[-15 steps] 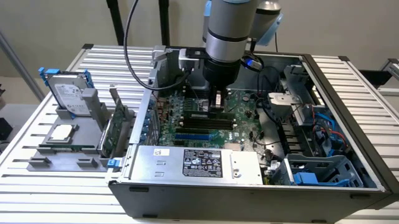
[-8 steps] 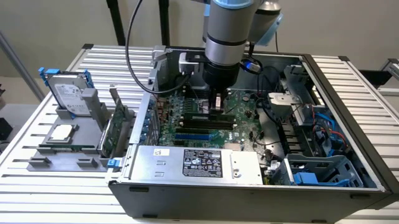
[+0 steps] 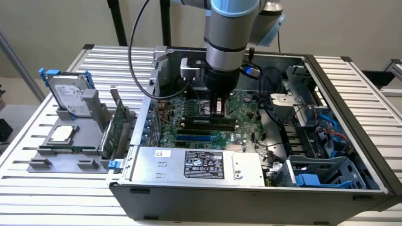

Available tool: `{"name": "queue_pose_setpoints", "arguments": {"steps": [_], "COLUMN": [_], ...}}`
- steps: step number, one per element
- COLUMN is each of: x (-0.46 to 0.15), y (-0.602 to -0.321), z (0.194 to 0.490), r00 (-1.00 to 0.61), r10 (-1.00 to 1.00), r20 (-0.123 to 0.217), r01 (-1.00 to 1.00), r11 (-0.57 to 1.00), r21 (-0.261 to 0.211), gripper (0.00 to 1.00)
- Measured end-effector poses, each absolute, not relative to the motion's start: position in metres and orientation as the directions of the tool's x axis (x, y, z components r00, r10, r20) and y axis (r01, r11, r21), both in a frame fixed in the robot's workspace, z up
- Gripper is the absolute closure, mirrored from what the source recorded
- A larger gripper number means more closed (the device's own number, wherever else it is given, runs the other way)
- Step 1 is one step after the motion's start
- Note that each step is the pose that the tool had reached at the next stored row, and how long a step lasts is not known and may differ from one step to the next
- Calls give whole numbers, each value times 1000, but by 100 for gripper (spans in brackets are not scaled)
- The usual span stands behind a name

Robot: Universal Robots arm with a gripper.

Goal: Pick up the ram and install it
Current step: 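Insert the ram into the slot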

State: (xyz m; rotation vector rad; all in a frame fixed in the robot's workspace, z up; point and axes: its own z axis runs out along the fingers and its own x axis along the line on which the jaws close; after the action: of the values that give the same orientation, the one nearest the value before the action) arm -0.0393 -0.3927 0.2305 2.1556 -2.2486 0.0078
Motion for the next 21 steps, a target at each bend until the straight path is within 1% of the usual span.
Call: {"name": "queue_pose_setpoints", "arguments": {"steps": [21], "x": [-40], "y": [-392], "z": [228], "r00": [-42], "r10": [-999], "r20": [32], "r01": [-999], "r11": [43], "r21": [14], "gripper": [100]}}
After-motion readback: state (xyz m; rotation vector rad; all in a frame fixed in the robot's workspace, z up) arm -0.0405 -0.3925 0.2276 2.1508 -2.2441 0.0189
